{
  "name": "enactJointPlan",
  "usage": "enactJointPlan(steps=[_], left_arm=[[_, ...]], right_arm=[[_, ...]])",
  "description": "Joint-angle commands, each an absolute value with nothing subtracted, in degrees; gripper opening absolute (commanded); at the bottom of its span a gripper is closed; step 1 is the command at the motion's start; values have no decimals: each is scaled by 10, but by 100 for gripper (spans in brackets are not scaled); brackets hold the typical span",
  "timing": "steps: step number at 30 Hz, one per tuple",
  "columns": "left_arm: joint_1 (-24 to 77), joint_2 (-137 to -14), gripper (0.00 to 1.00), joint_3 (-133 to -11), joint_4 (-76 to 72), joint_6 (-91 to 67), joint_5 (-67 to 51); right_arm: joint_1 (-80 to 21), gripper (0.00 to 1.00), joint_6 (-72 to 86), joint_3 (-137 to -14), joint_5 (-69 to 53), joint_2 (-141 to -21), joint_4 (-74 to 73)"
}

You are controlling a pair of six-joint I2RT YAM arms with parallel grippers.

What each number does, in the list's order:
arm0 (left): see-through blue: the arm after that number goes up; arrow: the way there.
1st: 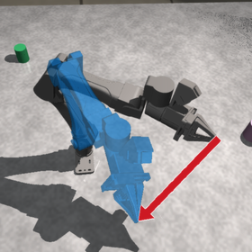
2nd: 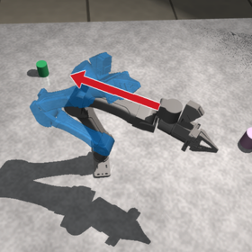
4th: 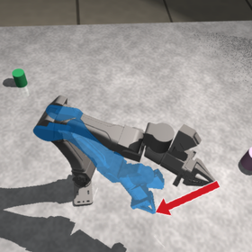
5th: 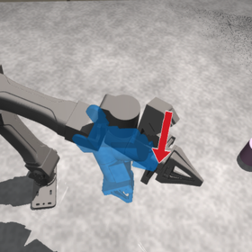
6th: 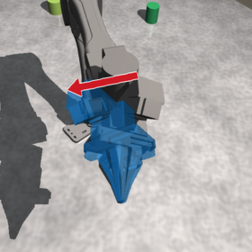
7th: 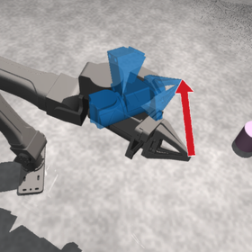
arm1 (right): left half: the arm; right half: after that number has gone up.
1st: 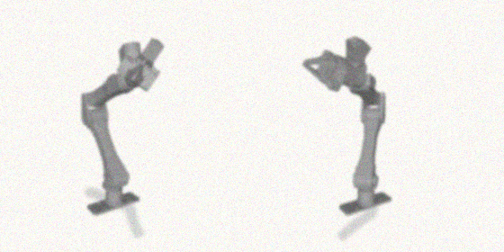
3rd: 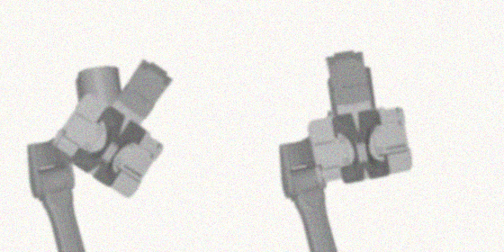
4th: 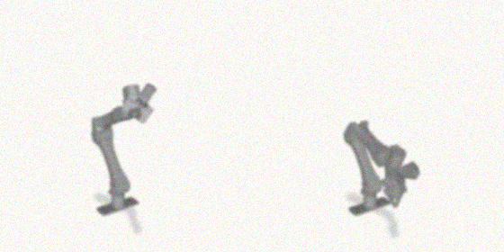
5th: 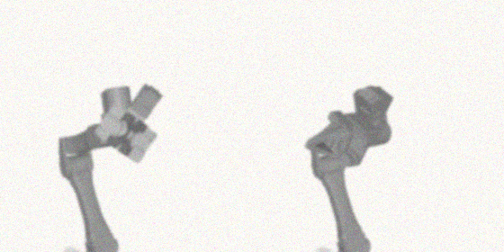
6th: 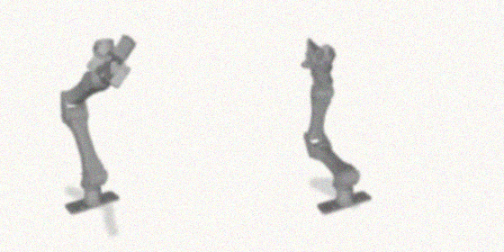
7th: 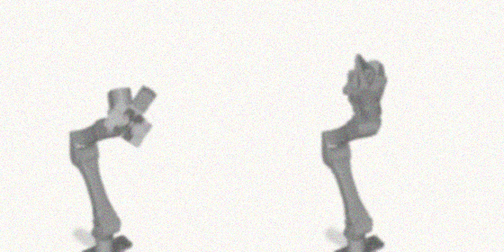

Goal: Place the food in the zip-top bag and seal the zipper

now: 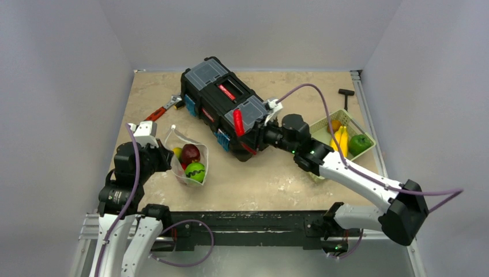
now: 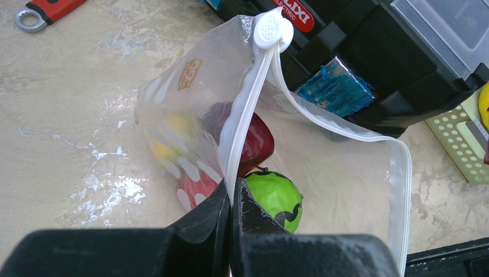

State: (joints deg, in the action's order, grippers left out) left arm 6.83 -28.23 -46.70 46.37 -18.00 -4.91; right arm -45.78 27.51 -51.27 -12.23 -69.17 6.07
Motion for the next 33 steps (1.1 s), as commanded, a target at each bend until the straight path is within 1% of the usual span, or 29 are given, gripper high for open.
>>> enactJointPlan(steps=[1, 8, 13, 17, 21, 24, 28, 33], left_arm=[[70, -277, 0, -476, 447, -182, -57], [70, -279, 0, -476, 447, -181, -60], [70, -277, 0, -477, 448, -180, -62], [70, -275, 0, -477, 447, -180, -63], [70, -276, 0, -476, 447, -180, -65], [70, -277, 0, -477, 447, -180, -65], [70, -277, 0, -477, 447, -180, -66], [70, -274, 0, -477, 448, -180, -65]], right_arm=[[-516, 0, 264, -586, -173, -747, 68], [-598, 0, 255, -679, -216, -824, 42], [-646, 0, 248, -726, -228, -843, 43], [-655, 0, 298, -711, -257, -854, 122], [-656, 0, 359, -688, -228, -862, 217], [-657, 0, 381, -701, -193, -888, 226], [-657, 0, 386, -733, -165, -932, 193], [-662, 0, 401, -703, -167, -961, 238]])
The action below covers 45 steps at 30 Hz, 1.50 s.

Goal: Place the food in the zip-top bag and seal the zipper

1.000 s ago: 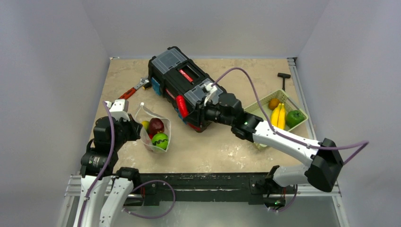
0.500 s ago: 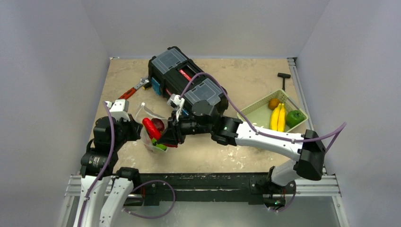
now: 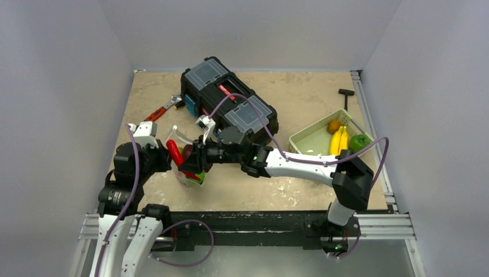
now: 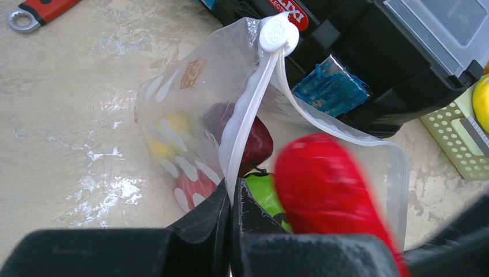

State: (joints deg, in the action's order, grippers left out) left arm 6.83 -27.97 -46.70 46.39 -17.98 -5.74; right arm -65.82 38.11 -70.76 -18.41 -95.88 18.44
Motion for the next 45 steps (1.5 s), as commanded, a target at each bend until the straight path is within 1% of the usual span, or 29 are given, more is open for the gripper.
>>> enactJointPlan(steps=[1, 7, 12, 13, 16, 18, 22, 24, 27, 29, 34, 40, 45], left_arm=[[70, -273, 0, -477, 448, -180, -64], [70, -274, 0, -476, 447, -180, -68], [70, -273, 0, -476, 447, -180, -69], [70, -273, 0, -476, 447, -180, -69], [70, -272, 0, -476, 448, -180, -68], [70, -272, 0, -476, 447, -180, -67], [70, -275, 0, -477, 448, -180, -67], [70, -275, 0, -478, 448, -180, -68], [70, -272, 0, -476, 447, -180, -66], [70, -275, 0, -476, 447, -180, -66], [70, -273, 0, -475, 446, -180, -69], [70, -278, 0, -478, 447, -179, -72], [70, -279, 0, -478, 448, -179, -72]], right_arm=[[-663, 0, 401, -700, -163, -964, 237], [-664, 0, 388, -682, -119, -958, 210], [-663, 0, 380, -706, -74, -968, 151], [-663, 2, 377, -714, -71, -971, 140], [-664, 16, 361, -749, -70, -986, 96], [-664, 21, 353, -765, -68, -992, 75], [-664, 38, 344, -773, -68, -988, 65], [-664, 43, 339, -771, -68, -985, 66], [-664, 47, 335, -770, -64, -978, 59], [-664, 52, 327, -769, -61, -969, 57], [-664, 53, 312, -771, -36, -945, 40], [-664, 53, 269, -756, -3, -886, 35], [-663, 53, 216, -741, 84, -822, 18]])
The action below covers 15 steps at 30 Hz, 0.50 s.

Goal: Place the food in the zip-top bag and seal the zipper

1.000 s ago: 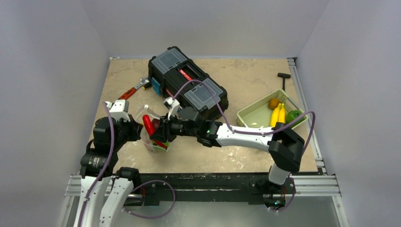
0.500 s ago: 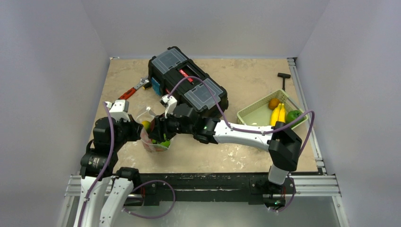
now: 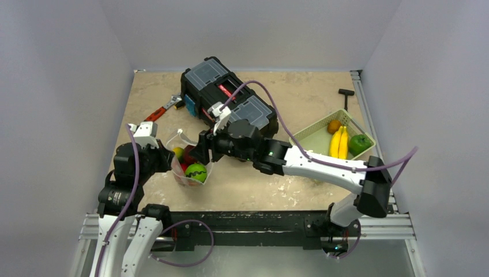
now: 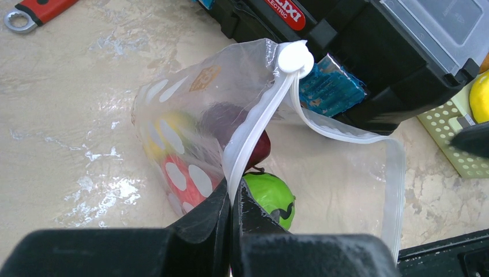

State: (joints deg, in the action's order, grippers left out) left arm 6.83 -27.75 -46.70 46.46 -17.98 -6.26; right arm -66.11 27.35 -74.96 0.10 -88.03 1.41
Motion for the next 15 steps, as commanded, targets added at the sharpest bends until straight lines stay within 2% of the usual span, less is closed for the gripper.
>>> enactJointPlan(steps=[1, 8, 15], left_arm=[[70, -279, 0, -478, 447, -179, -74], [70, -278, 0, -478, 446, -178, -75], [70, -279, 0, -477, 446, -178, -79]], right_arm=[[-663, 52, 208, -731, 114, -809, 21], [-613, 46, 220, -641, 314, -689, 35], [-410, 44, 305, -542, 337, -586, 1]])
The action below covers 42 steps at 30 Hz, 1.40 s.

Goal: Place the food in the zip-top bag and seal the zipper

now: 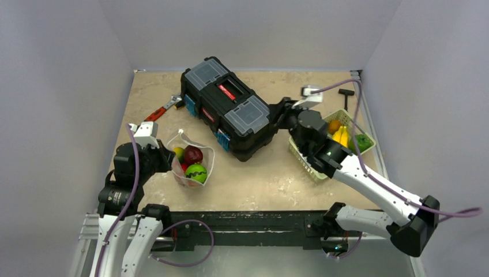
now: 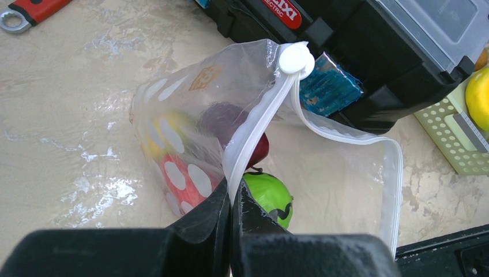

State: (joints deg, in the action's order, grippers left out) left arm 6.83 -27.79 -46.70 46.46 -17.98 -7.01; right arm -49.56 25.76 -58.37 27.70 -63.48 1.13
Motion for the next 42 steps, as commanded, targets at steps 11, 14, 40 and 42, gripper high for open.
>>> enactJointPlan(steps=[11, 14, 40, 42], left_arm=[[70, -289, 0, -478, 443, -177, -89], [70, -287, 0, -476, 442, -177, -89], [70, -275, 0, -475, 441, -177, -102], [70, -276, 0, -475, 440, -177, -102]], right_arm=[[-201, 63, 444, -418, 431, -517, -100], [-152, 83, 465, -406, 422, -532, -117], [-5, 99, 585, -420, 521, -739, -179], [-2, 99, 580, -423, 523, -751, -165]])
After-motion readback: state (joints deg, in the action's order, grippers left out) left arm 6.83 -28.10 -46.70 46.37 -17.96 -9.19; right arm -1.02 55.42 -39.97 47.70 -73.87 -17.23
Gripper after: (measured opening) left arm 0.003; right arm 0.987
